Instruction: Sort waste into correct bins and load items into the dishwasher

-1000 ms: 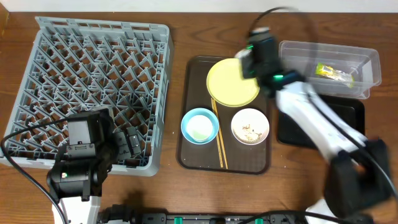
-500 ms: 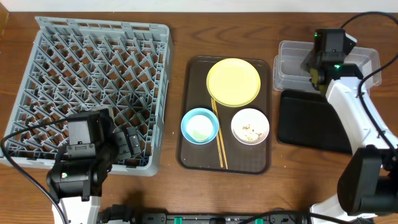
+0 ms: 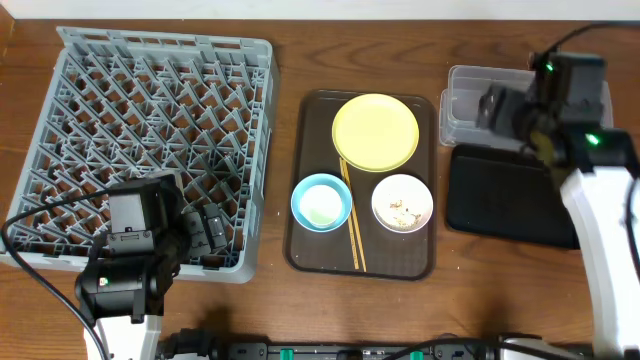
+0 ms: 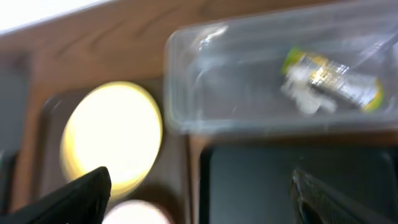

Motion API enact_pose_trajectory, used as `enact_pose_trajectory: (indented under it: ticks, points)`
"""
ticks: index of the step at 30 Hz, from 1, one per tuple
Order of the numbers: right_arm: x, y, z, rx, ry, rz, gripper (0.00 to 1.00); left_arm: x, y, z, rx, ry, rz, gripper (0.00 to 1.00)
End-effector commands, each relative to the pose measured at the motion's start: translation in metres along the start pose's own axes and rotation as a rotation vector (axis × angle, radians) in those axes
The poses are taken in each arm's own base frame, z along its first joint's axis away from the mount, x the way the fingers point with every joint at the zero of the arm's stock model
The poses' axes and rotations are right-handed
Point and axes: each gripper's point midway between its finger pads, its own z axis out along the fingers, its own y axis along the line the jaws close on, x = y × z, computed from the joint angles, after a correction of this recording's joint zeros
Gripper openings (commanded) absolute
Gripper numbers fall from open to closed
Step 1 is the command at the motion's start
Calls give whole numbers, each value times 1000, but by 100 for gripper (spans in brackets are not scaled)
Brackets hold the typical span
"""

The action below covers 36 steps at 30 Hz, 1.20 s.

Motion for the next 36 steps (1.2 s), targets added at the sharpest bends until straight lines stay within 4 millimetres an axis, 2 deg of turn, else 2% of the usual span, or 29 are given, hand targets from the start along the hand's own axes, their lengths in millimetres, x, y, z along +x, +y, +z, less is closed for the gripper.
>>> enact_pose_trajectory:
  ticks: [1,5,8,11,13,16,21,26,28,32,34,36]
  points:
    - [32,35,-14,-175,117,-112,88,-7,0,-6,1,-21,-8,98]
    - [84,61,-24,-235,296,-212,87,-7,0,-6,0,-21,-8,98]
    - [116,67,-22,-192,394,-291,84,-7,0,-6,1,-21,-8,98]
    - [148,79,-13,-196,466,-371,82,-7,0,-6,1,-21,-8,98]
    - [170,89,-4,-213,500,-412,78,-6,0,-6,1,-21,-8,98]
    - [198,102,14,-234,521,-445,76,-5,0,-6,0,-17,-8,98]
    - [227,114,47,-222,492,-490,71,-5,0,-6,-1,-14,-8,98]
    - [245,115,73,-151,474,-507,68,-5,0,-6,-1,-13,-9,98]
    - [252,119,80,-152,483,-504,64,-4,0,-6,-1,-11,-8,98]
    - [261,126,92,-160,488,-517,47,-4,0,-6,-1,-12,-8,98]
    - [266,128,97,-155,495,-521,46,-4,0,-6,-1,-11,-9,98]
    - [271,128,101,-142,500,-521,40,-4,0,-6,-1,-11,-8,98]
